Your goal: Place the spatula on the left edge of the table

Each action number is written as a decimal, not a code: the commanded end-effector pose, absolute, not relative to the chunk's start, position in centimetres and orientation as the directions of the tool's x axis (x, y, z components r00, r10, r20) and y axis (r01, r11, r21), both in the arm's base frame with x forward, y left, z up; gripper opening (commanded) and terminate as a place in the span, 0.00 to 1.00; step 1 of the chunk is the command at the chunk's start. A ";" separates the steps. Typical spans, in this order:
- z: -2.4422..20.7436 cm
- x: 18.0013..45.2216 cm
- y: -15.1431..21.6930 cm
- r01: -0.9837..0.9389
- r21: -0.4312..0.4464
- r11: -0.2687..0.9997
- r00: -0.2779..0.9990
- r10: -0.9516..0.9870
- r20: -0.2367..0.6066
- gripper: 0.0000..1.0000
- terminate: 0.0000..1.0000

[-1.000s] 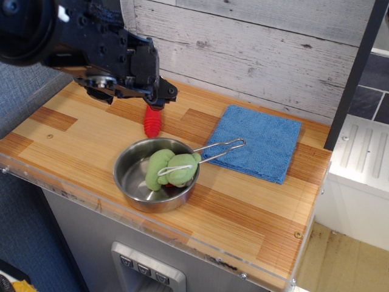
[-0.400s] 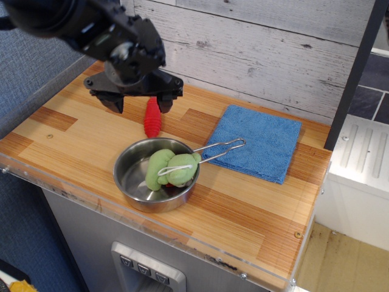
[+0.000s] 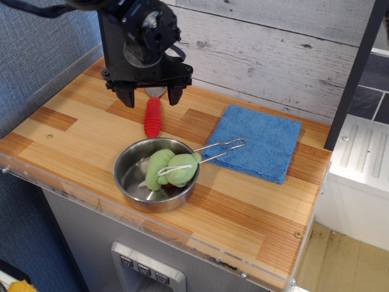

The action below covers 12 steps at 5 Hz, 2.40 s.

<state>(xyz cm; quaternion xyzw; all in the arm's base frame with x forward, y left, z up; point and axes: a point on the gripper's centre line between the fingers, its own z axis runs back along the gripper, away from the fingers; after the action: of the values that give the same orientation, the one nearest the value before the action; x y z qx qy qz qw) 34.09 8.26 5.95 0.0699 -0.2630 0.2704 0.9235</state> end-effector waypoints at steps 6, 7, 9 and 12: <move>2.5 34.6 10.5 -0.558 0.052 0.828 0.749 0.476 0.461 0.00 0.00; 2.6 34.6 10.3 -0.553 0.056 0.831 0.750 0.468 0.467 0.00 0.00; 2.9 34.5 9.7 -0.526 0.034 0.850 0.759 0.451 0.469 0.00 0.00; 9.0 32.3 9.9 -0.295 0.140 0.945 0.812 0.171 0.557 0.00 0.00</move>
<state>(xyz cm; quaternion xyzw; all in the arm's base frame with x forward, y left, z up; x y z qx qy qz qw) 32.08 9.38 7.65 0.1043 -0.2575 0.1173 0.9534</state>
